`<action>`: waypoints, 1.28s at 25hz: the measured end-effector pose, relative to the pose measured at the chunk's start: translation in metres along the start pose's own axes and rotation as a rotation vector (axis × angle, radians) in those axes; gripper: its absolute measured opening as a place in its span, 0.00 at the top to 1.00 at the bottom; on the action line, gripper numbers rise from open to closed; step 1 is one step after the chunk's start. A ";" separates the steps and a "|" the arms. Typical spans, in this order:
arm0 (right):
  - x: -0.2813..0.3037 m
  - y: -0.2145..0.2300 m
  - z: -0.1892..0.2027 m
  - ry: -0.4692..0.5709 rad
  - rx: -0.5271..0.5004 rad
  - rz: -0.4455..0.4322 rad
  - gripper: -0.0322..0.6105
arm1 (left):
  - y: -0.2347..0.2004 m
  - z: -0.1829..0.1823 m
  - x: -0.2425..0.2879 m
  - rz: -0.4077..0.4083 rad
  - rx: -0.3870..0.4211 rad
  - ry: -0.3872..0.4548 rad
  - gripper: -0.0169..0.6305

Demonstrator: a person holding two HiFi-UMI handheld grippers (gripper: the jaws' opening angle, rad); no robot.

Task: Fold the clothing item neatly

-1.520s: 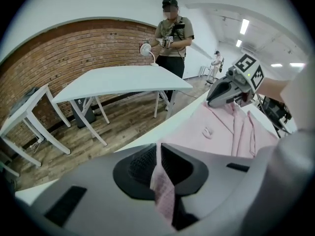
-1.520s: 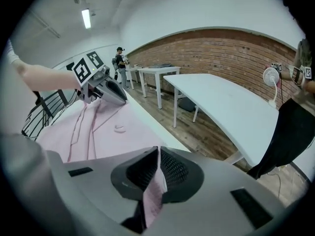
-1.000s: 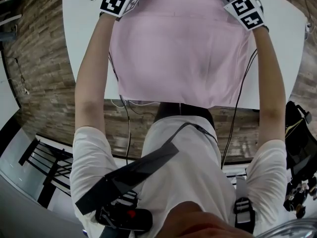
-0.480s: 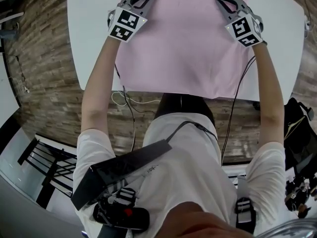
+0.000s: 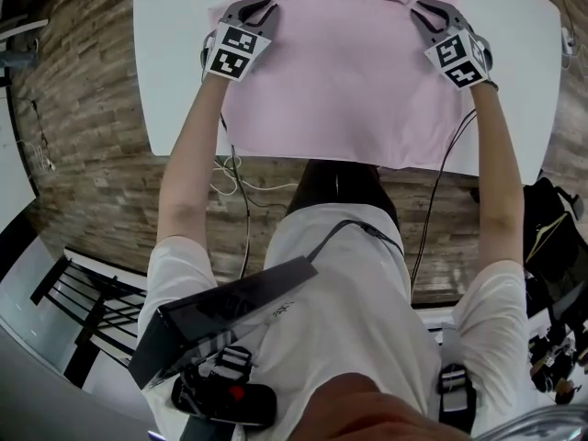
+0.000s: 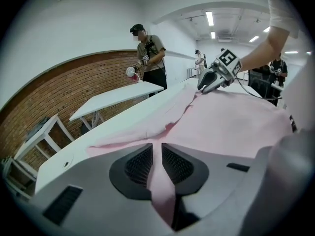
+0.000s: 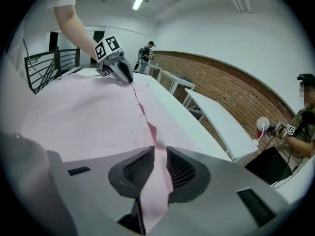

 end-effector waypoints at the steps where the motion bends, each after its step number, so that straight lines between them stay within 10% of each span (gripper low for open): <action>1: -0.003 -0.001 -0.002 0.009 0.017 0.005 0.85 | 0.000 0.001 -0.002 -0.009 -0.007 0.001 0.91; 25: -0.087 -0.147 -0.040 0.062 0.296 0.066 0.95 | 0.107 0.057 -0.096 0.046 -0.029 0.078 0.97; 32: -0.104 -0.192 -0.057 0.001 0.183 0.083 0.95 | 0.147 0.070 -0.113 0.013 0.126 0.022 0.97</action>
Point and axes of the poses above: the fingertips, and each gripper's own axes: x forward along the fingers, y to its right, z out of its underside, the point moved 6 cm from there along -x, backward along the fingers, and after that the axes turned 9 degrees about -x, right-handed, at the moved point
